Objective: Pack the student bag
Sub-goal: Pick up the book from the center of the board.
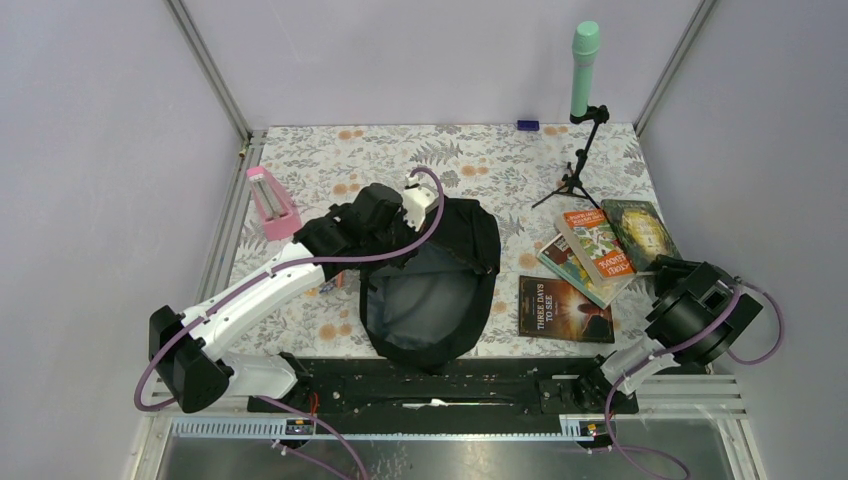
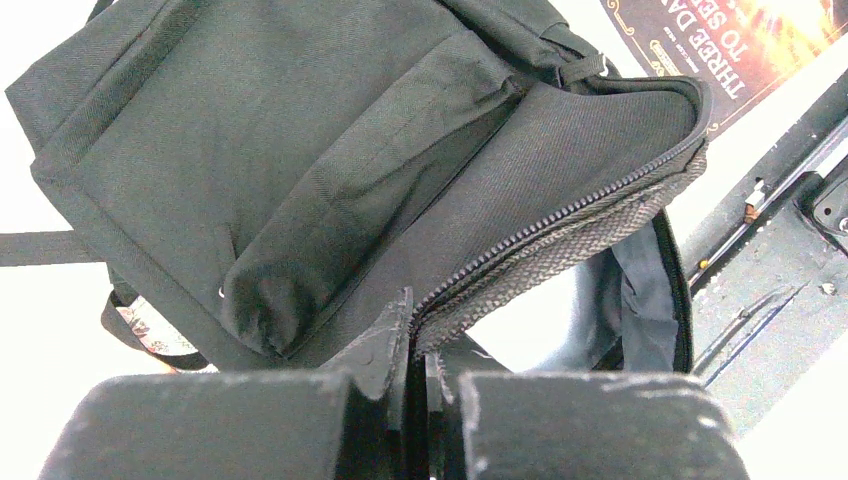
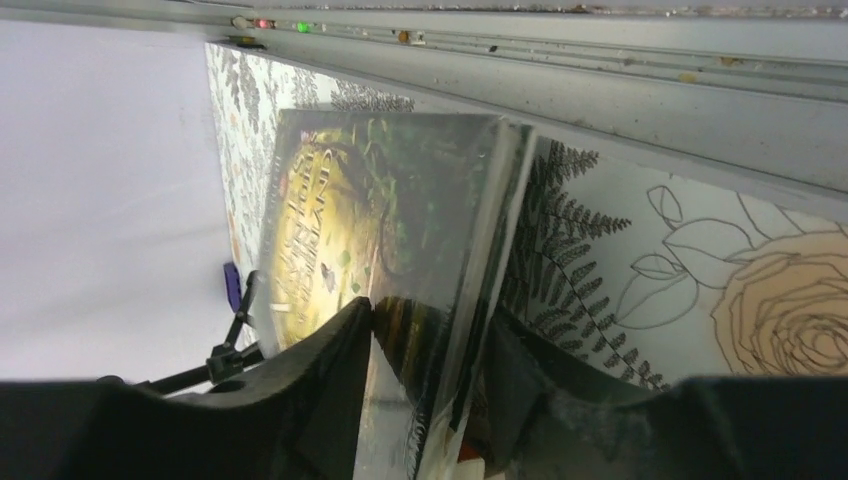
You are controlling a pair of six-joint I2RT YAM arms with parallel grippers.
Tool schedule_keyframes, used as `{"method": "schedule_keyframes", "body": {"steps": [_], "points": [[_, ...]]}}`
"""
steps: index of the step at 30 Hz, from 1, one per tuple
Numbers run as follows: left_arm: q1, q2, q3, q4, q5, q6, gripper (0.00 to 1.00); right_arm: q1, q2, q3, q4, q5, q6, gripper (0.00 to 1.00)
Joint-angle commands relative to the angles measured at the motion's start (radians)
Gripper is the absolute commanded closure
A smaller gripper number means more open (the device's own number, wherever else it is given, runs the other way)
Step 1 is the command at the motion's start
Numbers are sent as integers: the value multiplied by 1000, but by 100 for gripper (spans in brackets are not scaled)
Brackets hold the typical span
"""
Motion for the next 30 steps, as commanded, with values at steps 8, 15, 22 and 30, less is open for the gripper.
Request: {"method": "schedule_keyframes", "body": {"steps": [8,15,22,30], "points": [[16,-40,33,44,6,8,100,-10,24,-29,223,-27,74,73],[19,-38,33,44,6,8,100,-10,-115,-80,273,-6,86,87],[23,-35,33,44,14,6,100,-10,-311,-74,163,-12,54,100],[29,-39,34,44,18,4,100,-11,-474,-44,43,-29,-11,100]]}}
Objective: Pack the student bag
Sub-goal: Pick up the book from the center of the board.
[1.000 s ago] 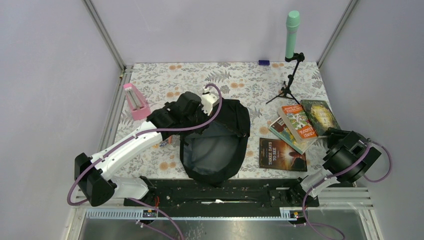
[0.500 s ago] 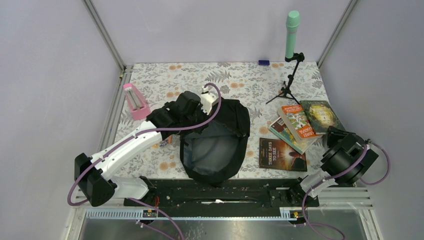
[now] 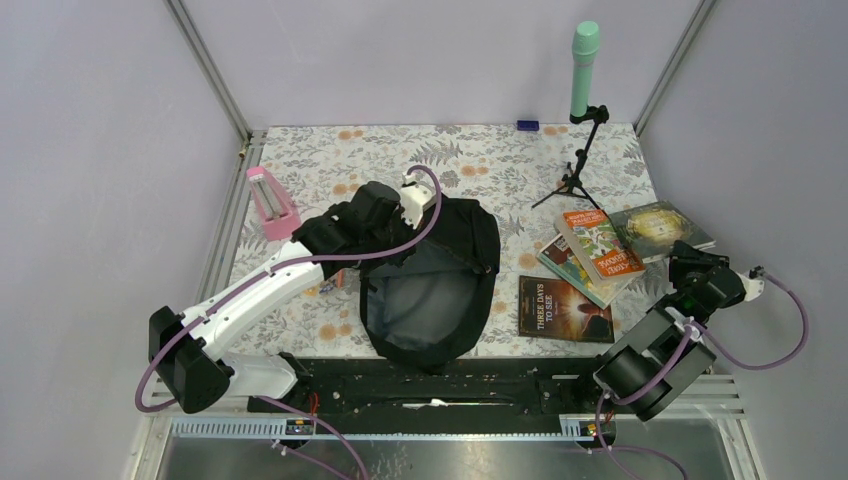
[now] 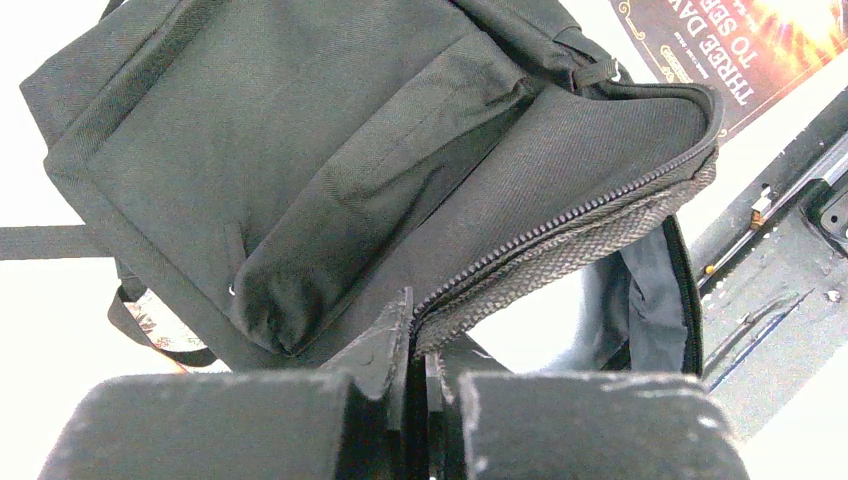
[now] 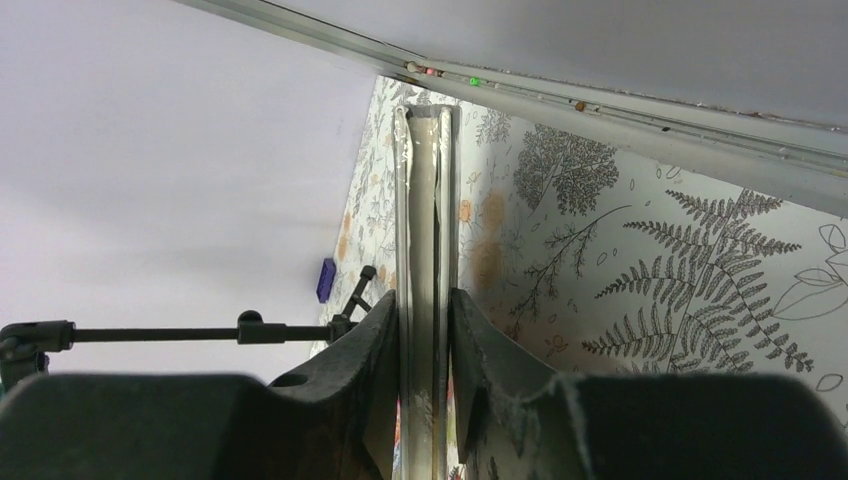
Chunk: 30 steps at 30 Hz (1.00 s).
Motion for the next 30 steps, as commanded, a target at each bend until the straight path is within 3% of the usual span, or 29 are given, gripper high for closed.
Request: {"method": "schedule_keyframes", "body": {"steps": [1,5,11,21,30], "points": [[9,-40,33,44,17,3,100,-2,-110,46,-6,-17,-48,100],[12,-45,34,44,24,0,100,-2,-218,63,-105,-14,-83,100],[14,-42,29,57,43,-6,100,3,-386,6,-152,13,0,100],[46,13,82,60,100,-87,100,59,-683,103,-606,0,15,100],[81,162,231,63,112,-208,100,187,-703,178,-808,-90,2,100]]}}
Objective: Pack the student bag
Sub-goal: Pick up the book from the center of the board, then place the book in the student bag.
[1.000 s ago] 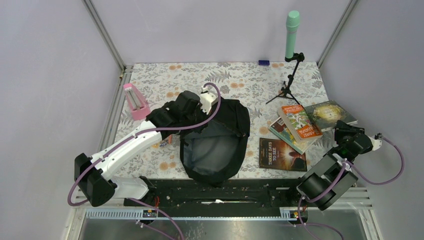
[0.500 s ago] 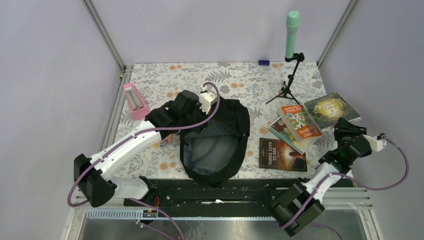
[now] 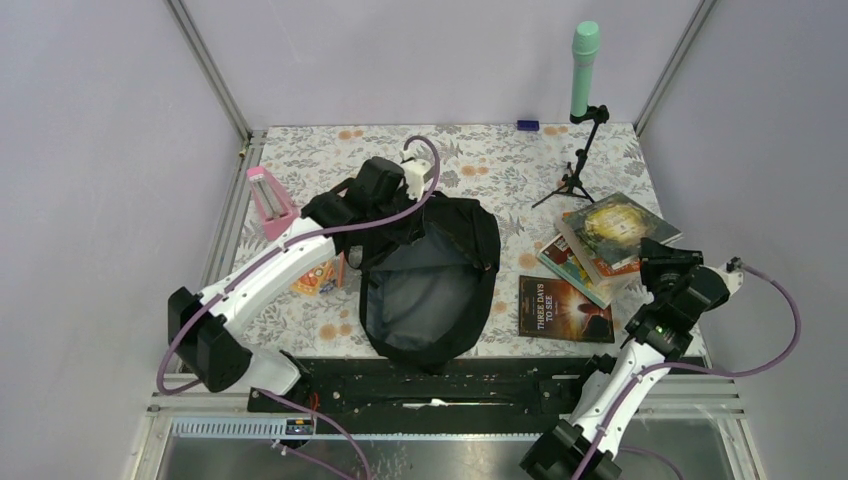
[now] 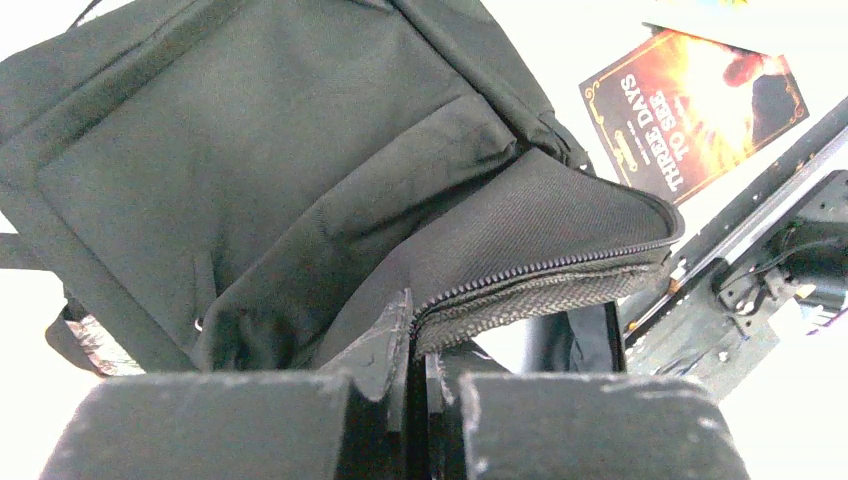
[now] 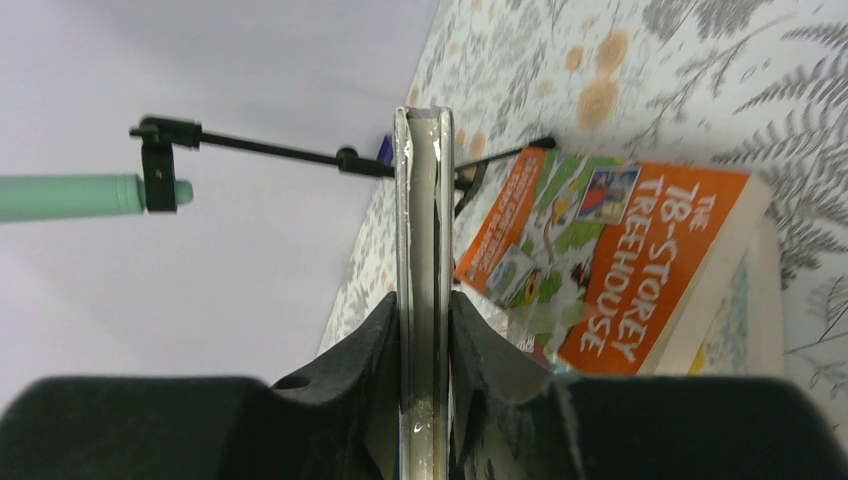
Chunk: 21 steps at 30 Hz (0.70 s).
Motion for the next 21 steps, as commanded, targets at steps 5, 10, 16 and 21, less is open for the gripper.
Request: {"method": "schedule_keyframes", "body": {"steps": [5,10,16,21], "points": [[44,185,260,98,23,-114,100,102,-7,138,-69,-125,40,100],[90,304,404,129,-6,-168,100,251,30,185,-102,-123,47,100],[123,390,462,162,-64,-196,100,387,69,210,-70,-102,84,100],[134,417,465,172,-31,-202,100,485,81,223,-59,-88,107,100]]}}
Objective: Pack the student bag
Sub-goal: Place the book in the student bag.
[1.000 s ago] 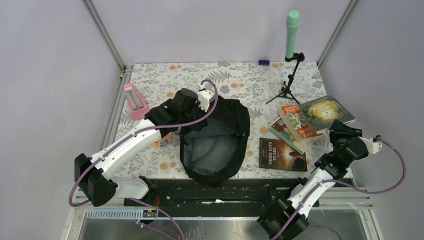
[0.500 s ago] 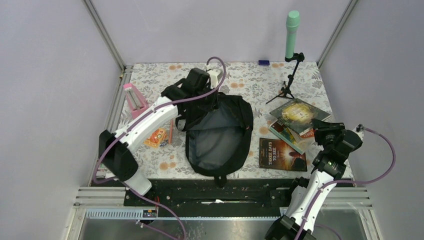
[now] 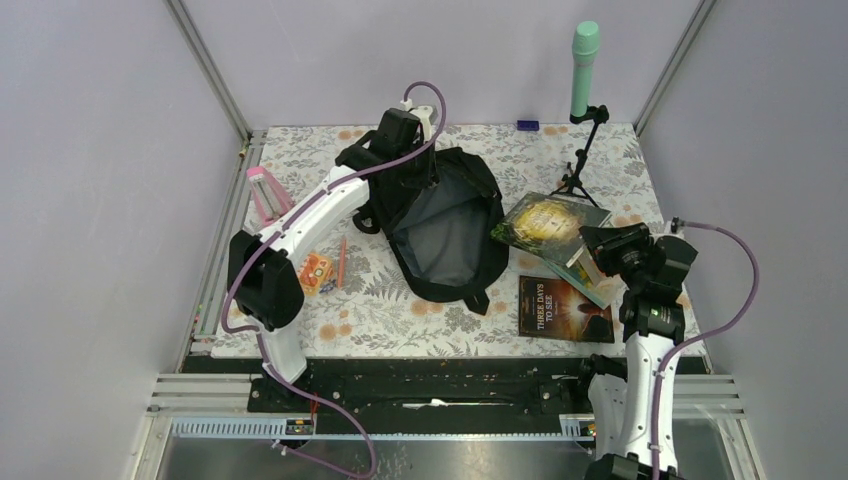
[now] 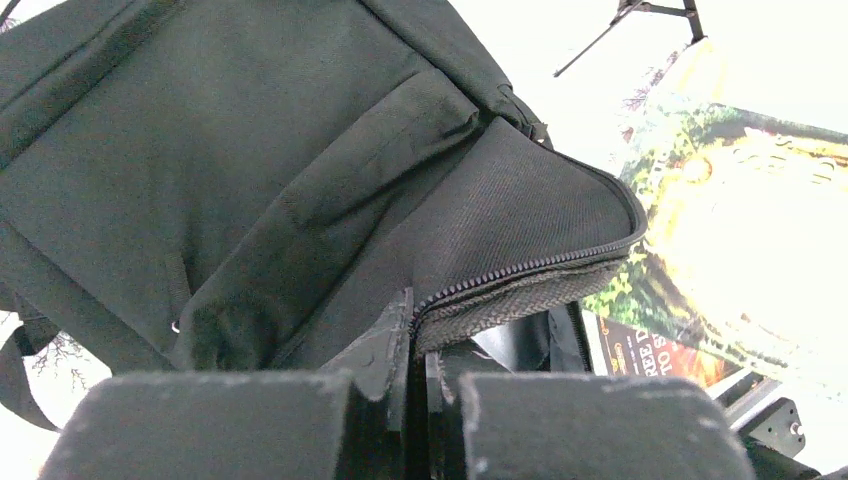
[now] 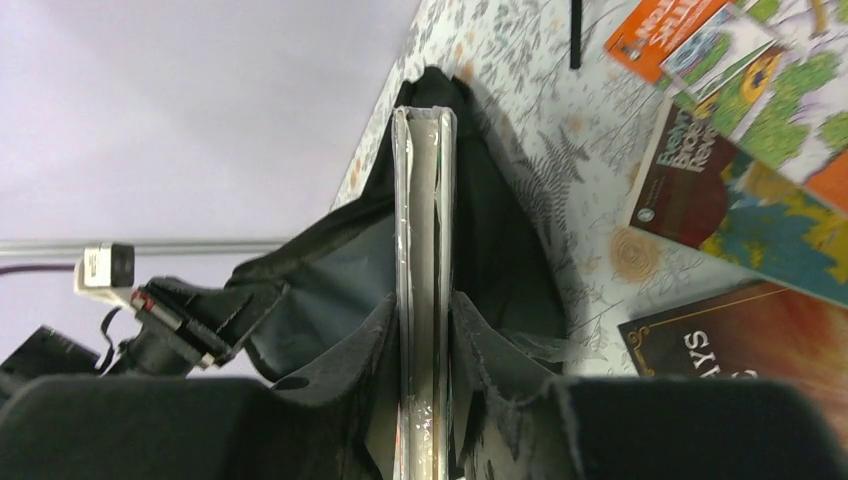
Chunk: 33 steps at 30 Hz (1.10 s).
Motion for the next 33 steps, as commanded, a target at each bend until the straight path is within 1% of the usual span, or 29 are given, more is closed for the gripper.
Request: {"method": "schedule_keyframes", "body": {"steps": [1,7,9,11,13,17,20,23,25,29,33], "points": [[8,1,57,92,11,-32,100,88,-4,79,115,-9,70,100],[9,6,57,98,21,-44,100,271,1,60,171,105,115,100],[8,13,62,90,21,-45,100,312,9,68,181,133,130,100],[8,20,64,87,23,-48,100,358,25,77,234,151,152,100],[8,23,66,87,30,-51,100,444,43,85,243,192,158,100],[9,13,66,87,47,-53,100,597,69,55,271,351,161,100],[7,-5,55,89,60,-56,100,720,106,-4,368,468,209,100],[7,-17,38,95,59,-53,100,867,171,2,410,619,211,100],[7,-20,33,96,71,-51,100,936,212,-9,469,707,229,100],[7,-46,4,101,75,-50,100,992,269,-39,520,872,265,100],[7,-94,-42,123,74,-51,100,1020,303,-72,564,987,314,100]]}}
